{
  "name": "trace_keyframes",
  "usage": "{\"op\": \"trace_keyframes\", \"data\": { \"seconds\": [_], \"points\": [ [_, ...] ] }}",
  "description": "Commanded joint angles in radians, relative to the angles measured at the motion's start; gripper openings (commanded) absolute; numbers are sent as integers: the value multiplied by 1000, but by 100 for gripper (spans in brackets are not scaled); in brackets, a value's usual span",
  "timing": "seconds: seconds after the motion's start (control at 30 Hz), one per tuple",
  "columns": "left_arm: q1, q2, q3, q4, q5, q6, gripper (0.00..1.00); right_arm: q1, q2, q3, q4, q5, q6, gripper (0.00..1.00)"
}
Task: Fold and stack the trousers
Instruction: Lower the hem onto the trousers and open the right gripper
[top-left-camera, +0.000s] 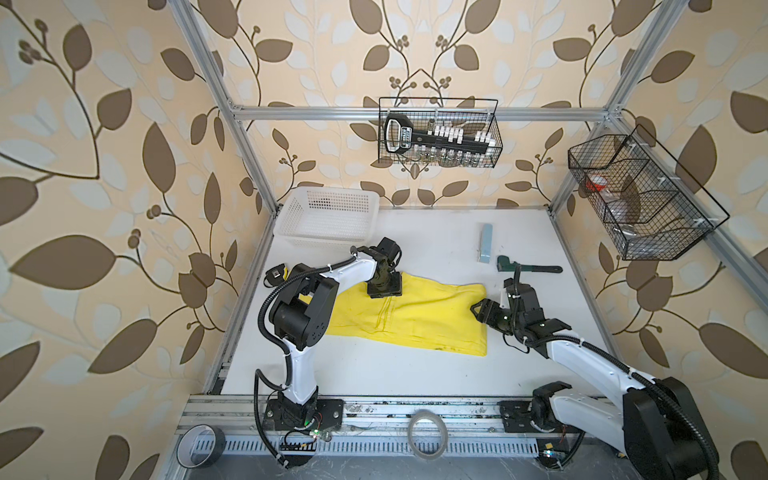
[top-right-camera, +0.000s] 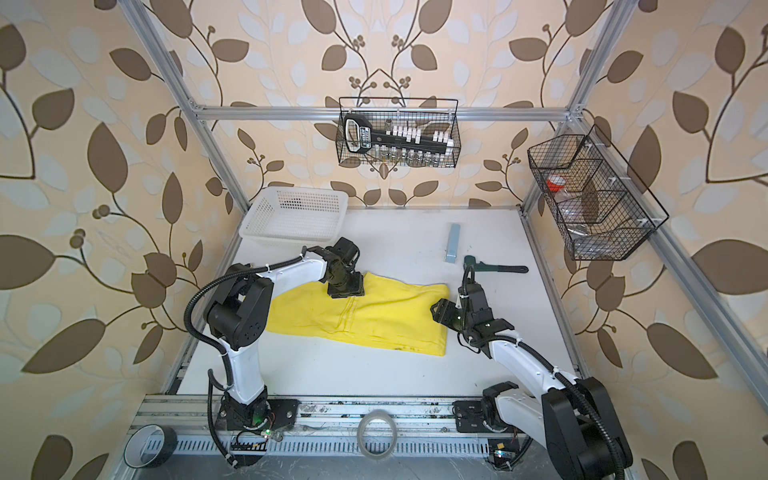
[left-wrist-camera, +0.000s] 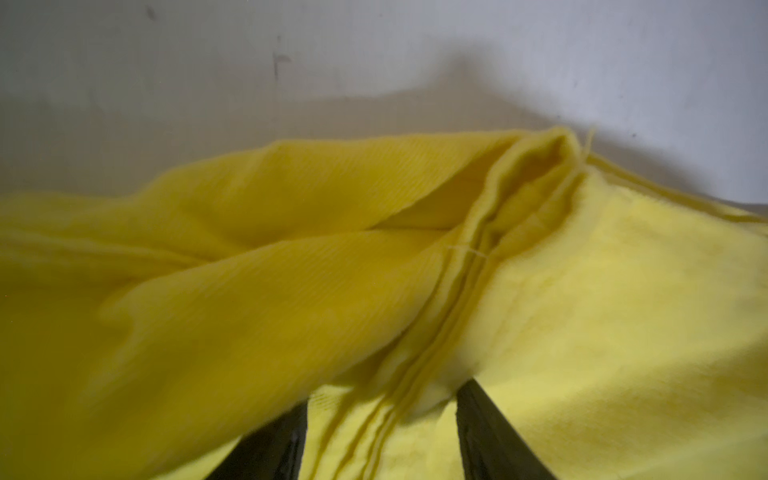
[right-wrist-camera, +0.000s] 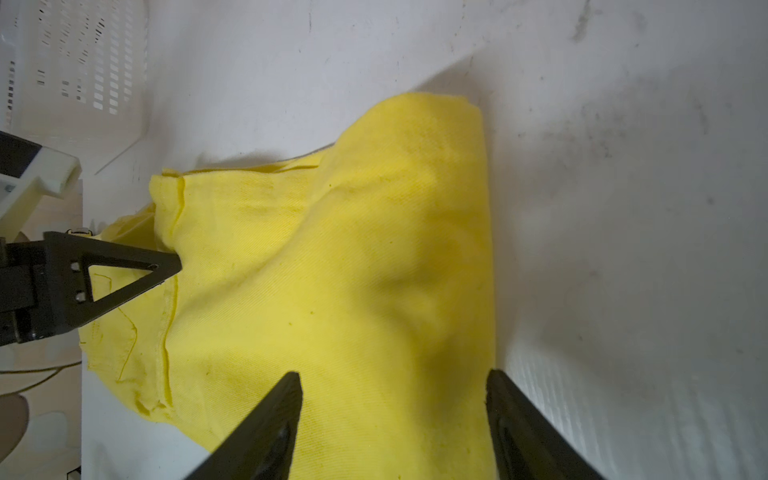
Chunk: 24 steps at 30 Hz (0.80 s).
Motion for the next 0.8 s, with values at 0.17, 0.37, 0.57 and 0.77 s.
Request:
{"op": "trace_keyframes", "data": {
  "seconds": [0.17, 0.37, 0.57, 0.77],
  "points": [
    [-9, -6, 21, 40, 82, 18, 26, -14, 67, -4, 89, -44, -33, 71],
    [-9, -30, 37, 6, 111, 34, 0, -13, 116, -4, 124, -57, -30, 71],
    [-9, -78, 59, -48, 110, 39, 0, -15, 116, 0, 129, -55, -33, 71],
    [-12, -175, 68, -196, 5, 25, 0, -17, 123, 16, 135, -58, -34, 72]
  ]
}}
